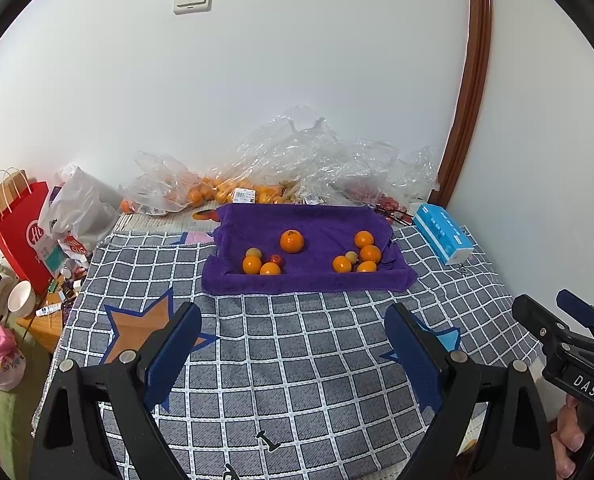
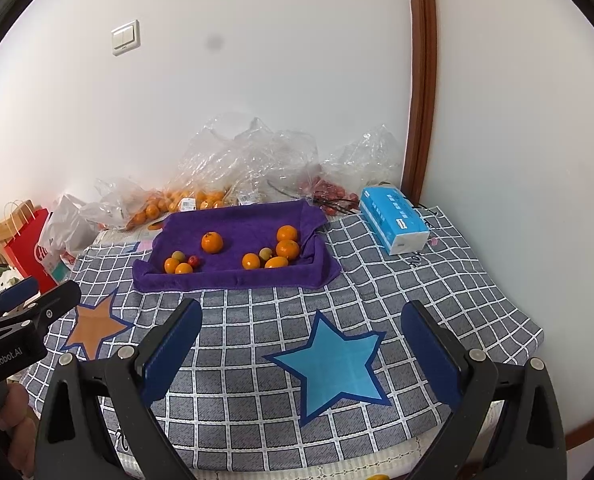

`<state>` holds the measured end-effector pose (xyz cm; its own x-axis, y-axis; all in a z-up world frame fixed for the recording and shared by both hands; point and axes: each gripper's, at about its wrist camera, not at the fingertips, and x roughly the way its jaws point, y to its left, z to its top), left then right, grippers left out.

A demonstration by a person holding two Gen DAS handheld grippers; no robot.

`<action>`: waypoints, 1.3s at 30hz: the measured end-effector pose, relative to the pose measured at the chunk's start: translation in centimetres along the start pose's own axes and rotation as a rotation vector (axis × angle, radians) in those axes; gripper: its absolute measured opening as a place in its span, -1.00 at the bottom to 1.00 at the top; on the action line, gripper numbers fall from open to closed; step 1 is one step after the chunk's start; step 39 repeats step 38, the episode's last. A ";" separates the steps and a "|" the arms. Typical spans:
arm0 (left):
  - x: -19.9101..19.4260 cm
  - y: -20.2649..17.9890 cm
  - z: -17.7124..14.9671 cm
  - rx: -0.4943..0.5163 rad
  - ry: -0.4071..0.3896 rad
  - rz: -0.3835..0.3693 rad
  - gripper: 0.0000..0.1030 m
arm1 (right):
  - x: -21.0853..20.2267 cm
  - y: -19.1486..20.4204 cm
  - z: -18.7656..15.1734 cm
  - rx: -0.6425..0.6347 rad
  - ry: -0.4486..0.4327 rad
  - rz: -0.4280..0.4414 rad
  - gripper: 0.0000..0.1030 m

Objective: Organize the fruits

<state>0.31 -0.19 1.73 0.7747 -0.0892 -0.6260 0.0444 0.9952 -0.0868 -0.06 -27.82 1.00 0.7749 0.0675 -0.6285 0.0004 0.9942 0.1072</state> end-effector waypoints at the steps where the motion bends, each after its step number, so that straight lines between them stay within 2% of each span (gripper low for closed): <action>1: 0.0 0.0 0.0 0.000 -0.001 0.002 0.81 | 0.0 0.0 0.0 -0.001 0.000 -0.001 0.92; 39: 0.3 0.7 0.2 -0.005 0.007 0.007 0.81 | 0.2 0.3 -0.2 0.000 0.000 0.003 0.92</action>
